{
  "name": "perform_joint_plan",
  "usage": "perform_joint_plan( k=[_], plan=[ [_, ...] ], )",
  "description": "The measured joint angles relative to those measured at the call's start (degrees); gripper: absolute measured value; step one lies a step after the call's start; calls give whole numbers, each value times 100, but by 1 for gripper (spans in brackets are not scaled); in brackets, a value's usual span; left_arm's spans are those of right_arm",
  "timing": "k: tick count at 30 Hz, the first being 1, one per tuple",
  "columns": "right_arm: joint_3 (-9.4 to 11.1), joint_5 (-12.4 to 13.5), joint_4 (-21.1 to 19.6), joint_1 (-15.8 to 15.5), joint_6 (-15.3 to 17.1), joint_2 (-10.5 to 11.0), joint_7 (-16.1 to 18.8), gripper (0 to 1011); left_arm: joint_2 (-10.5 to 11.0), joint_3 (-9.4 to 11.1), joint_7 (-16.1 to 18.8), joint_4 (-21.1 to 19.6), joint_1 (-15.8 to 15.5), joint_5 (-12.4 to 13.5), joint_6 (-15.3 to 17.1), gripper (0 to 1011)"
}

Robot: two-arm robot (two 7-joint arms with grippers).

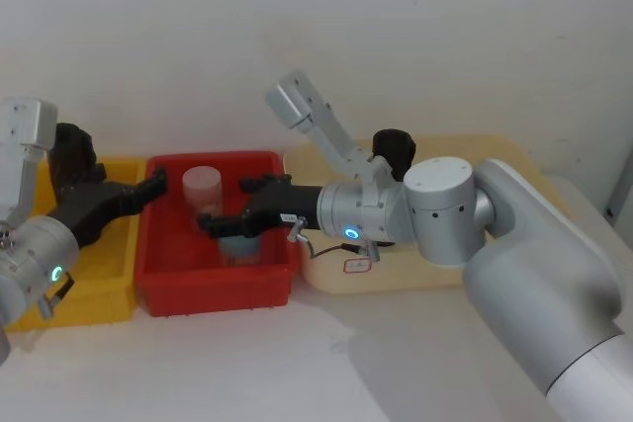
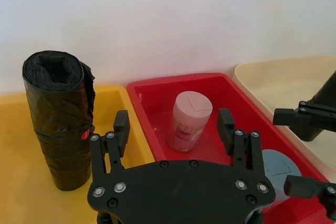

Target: Pick up the garbage bag with the one hand and transfer it to the other hand.

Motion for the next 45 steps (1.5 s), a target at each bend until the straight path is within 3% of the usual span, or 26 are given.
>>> perform_joint_plan(
  k=[12,42,45],
  plan=[
    [95,228,90,-9,242,-111,-41,1000,-1,0,0,0,0,0,0,1002],
    [-391,-47,628,149,-140,-18,-83,1000,0,0,0,0,0,0,0,1001],
    [-412,-49,640,151,-164,-10,-77,956,0,0,0,0,0,0,0,1001]
  ],
)
